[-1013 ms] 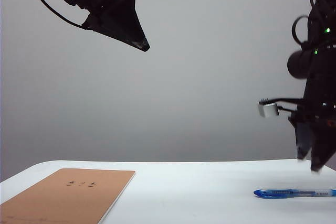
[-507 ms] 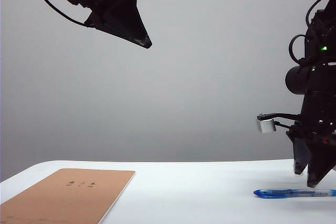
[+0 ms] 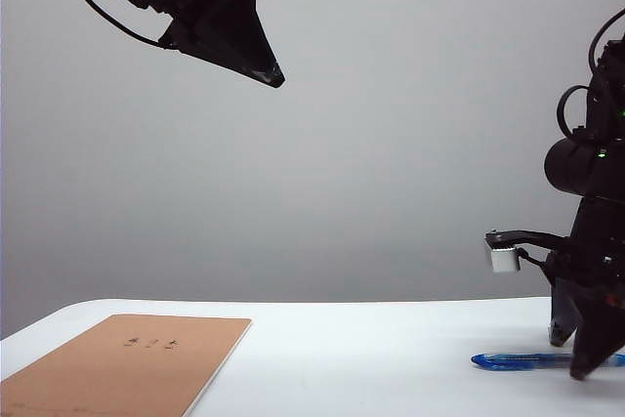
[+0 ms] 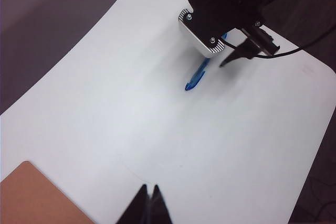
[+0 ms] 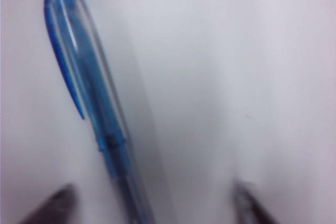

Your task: Pick up a pen on the table and place it on the notebook.

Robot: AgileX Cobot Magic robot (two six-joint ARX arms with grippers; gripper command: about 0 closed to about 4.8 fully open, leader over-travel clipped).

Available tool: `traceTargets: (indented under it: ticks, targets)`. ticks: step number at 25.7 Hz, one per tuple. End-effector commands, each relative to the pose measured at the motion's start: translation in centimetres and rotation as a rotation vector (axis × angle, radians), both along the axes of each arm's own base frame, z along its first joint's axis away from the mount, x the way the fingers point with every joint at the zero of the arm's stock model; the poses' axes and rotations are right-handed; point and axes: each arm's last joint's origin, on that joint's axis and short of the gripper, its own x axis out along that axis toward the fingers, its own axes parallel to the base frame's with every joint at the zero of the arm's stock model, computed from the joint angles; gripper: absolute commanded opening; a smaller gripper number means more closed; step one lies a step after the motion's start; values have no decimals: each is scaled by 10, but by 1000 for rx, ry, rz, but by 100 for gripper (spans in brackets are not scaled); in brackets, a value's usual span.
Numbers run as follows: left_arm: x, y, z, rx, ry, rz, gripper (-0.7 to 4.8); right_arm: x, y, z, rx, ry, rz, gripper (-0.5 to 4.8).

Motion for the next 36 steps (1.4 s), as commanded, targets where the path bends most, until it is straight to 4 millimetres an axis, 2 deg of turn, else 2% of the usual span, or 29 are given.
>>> traceTargets:
  ticks: [1,4,5,6,7,10,11,14,16,19,23,24,25,28,29,31,32,33,35,36]
  targets:
    - [0,0,3,-14,-21,-6,-6,-10,1,-20,-26,49,2,241]
    - [1,0,4,-16,-26,-6,-6,-9,0,-21,-38,36,-1,225]
    - [1,0,4,-16,-26,-6,-6,-8,0,-21,-54,28,-9,159]
    - [1,0,4,-16,-26,-6,-6,-7,0,-21,-60,22,-21,69]
    - [1,0,4,-16,-26,-6,-6,-7,0,-20,-63,18,-28,41]
    - [1,0,4,-18,-29,-6,-6,-7,0,-20,-73,18,-29,38]
    - [1,-1,4,-18,-31,-6,-6,-6,0,-18,-72,15,-35,11]
    - [1,-1,5,-22,-36,-7,-6,-1,2,-4,-64,-27,-54,8]
    - [-2,1,9,-28,-46,-7,-6,9,4,31,-53,-84,-60,8]
    - [-11,6,21,-42,-72,-6,-6,17,6,69,9,-143,-112,8]
    - [-34,20,47,-66,-136,14,-6,27,12,129,211,-223,-264,8]
    - [-42,27,54,-33,-165,65,-6,28,22,146,264,-230,-315,8]
    - [-49,32,58,3,-184,106,-6,29,29,154,285,-234,-343,8]
    - [-80,57,73,156,-242,267,-6,22,79,174,324,-238,-290,8]
    - [-94,67,81,181,-283,325,-6,18,103,177,360,-247,-263,8]
    - [-106,77,90,192,-339,387,-6,15,130,177,411,-253,-251,8]
    - [-117,85,98,197,-389,447,-6,11,156,175,479,-240,-269,8]
    - [-124,90,103,191,-419,496,-6,10,171,174,528,-221,-314,8]
    - [-138,100,110,186,-470,574,-6,9,213,166,702,-141,-497,8]
    - [-141,102,111,192,-477,590,-6,7,225,162,739,-132,-527,8]
